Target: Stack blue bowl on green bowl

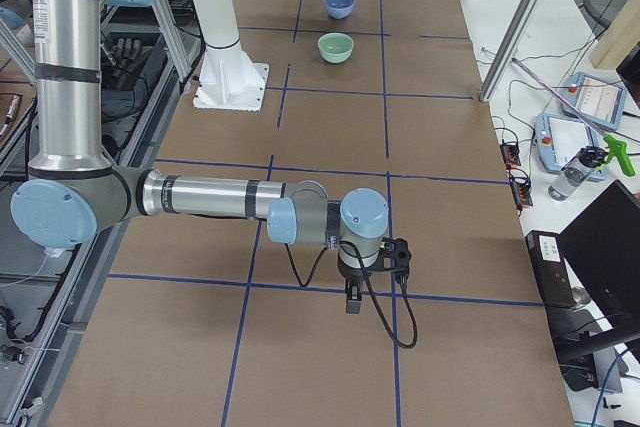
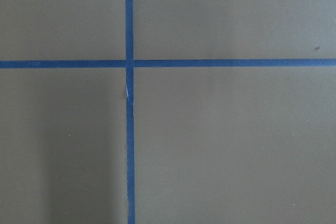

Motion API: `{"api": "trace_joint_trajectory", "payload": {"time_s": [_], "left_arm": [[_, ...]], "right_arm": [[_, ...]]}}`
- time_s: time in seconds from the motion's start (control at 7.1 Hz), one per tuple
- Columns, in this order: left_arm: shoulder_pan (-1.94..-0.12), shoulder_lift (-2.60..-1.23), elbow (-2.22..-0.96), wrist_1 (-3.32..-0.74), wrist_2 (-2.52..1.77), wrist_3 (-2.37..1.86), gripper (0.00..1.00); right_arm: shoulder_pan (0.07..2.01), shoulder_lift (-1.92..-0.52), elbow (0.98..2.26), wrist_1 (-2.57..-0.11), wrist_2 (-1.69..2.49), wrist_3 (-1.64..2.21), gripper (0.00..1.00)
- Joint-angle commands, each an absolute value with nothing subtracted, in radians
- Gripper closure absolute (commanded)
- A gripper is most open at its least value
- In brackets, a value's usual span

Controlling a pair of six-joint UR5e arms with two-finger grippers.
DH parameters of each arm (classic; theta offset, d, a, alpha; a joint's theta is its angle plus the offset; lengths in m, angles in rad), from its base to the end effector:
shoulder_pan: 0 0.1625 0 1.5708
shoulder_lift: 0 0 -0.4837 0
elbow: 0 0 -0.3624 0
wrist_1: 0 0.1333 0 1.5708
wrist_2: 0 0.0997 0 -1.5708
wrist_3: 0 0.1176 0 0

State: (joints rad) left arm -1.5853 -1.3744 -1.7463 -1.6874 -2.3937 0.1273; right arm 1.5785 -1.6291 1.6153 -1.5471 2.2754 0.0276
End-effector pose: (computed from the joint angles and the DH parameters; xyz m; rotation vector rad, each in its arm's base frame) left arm -0.0525 -0.3741 0.7146 0.1484 0.8145 0.1457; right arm 0.0605 -0.4343 0.7390 0.0025 -0.7047 0.0303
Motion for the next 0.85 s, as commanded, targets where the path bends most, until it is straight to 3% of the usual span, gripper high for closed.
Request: {"api": "trace_joint_trajectory", "payload": {"time_s": [0.0, 0.56, 0.7], "left_arm": [[-1.585, -1.374, -1.749, -1.689, -2.395, 0.126, 0.00], [-1.572, -1.412, -1.755, -1.684, -2.396, -0.022, 0.00], [-1.493, -1.417, -1.781, -1.703, -2.392, -0.047, 0.00]], "right_arm": [[1.578, -1.629, 1.615, -1.546, 2.275, 0.028, 0.00], [1.578, -1.629, 1.615, -1.546, 2.276, 0.028, 0.00], [1.578, -1.629, 1.615, -1.548, 2.275, 0.028, 0.00]]}}
